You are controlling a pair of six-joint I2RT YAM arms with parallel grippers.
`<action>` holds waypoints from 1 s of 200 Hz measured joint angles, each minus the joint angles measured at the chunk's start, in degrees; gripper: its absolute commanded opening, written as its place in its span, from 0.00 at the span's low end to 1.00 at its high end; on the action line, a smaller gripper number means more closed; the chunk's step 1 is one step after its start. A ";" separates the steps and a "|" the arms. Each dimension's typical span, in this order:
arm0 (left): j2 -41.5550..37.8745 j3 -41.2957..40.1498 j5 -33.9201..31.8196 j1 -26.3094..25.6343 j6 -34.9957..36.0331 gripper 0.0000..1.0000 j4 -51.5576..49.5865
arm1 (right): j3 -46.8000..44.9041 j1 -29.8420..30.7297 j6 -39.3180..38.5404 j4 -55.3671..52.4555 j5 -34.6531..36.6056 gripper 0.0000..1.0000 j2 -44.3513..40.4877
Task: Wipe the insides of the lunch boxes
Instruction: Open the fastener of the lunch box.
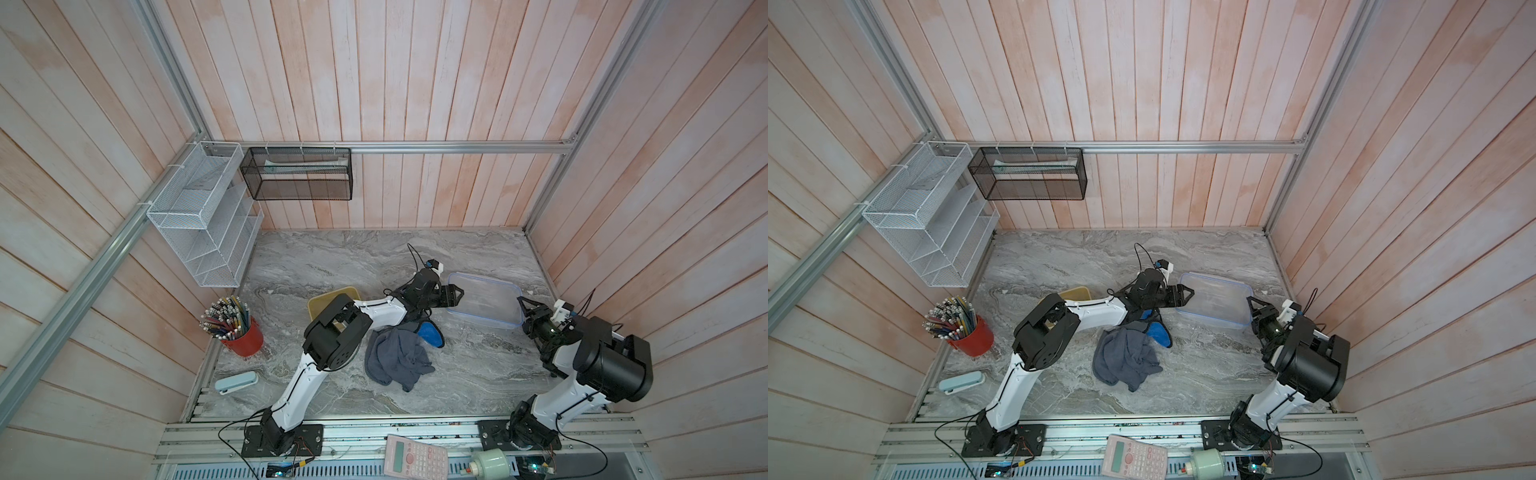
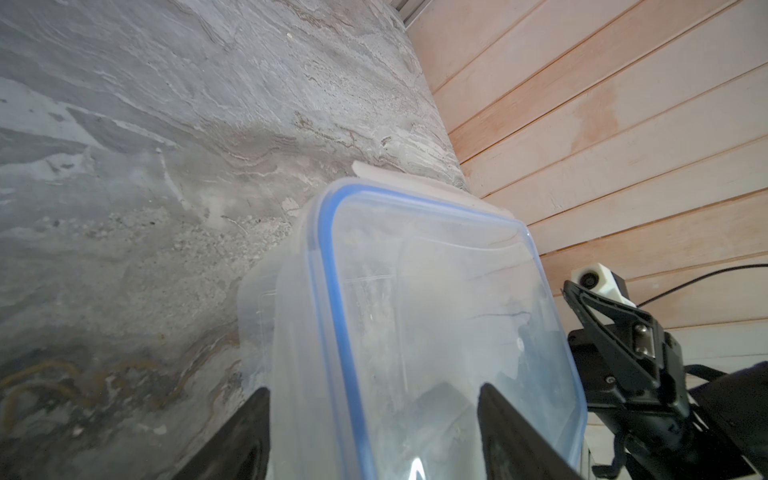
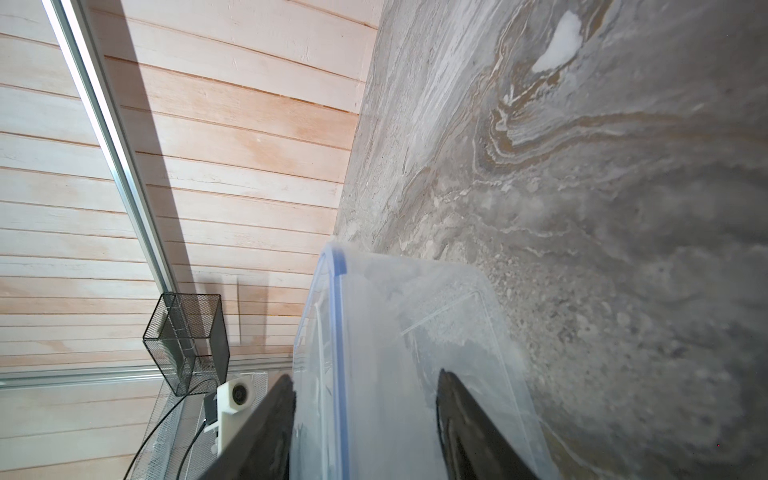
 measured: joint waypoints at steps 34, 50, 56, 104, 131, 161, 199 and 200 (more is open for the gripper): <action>-0.42 -2.01 0.39 0.00 -1.70 0.76 2.51 | -0.42 0.09 3.39 2.99 0.83 0.57 0.02; -0.61 -2.75 0.48 0.00 -2.45 0.76 3.41 | -0.70 0.22 5.79 5.64 1.25 0.57 0.59; -0.63 -2.93 0.59 0.00 -2.64 0.76 3.69 | -0.76 0.26 6.97 6.95 1.42 0.56 1.09; -0.63 -2.99 1.01 0.02 -3.50 0.76 3.85 | -1.14 1.09 12.22 12.15 3.13 0.37 2.73; -0.63 -2.56 0.39 0.09 -3.52 0.76 3.15 | -1.14 1.77 11.37 11.45 4.33 0.23 1.92; -0.63 -1.18 -1.44 0.33 -3.26 0.75 0.52 | -1.18 1.88 9.84 10.05 5.73 0.12 0.39; -0.63 -0.26 -3.30 0.42 -2.49 0.75 -0.70 | -1.18 1.95 4.04 3.98 5.81 0.18 -2.56; -0.63 -0.28 -3.30 0.42 -2.47 0.75 -0.72 | -1.18 1.95 4.00 3.85 5.79 0.19 -2.62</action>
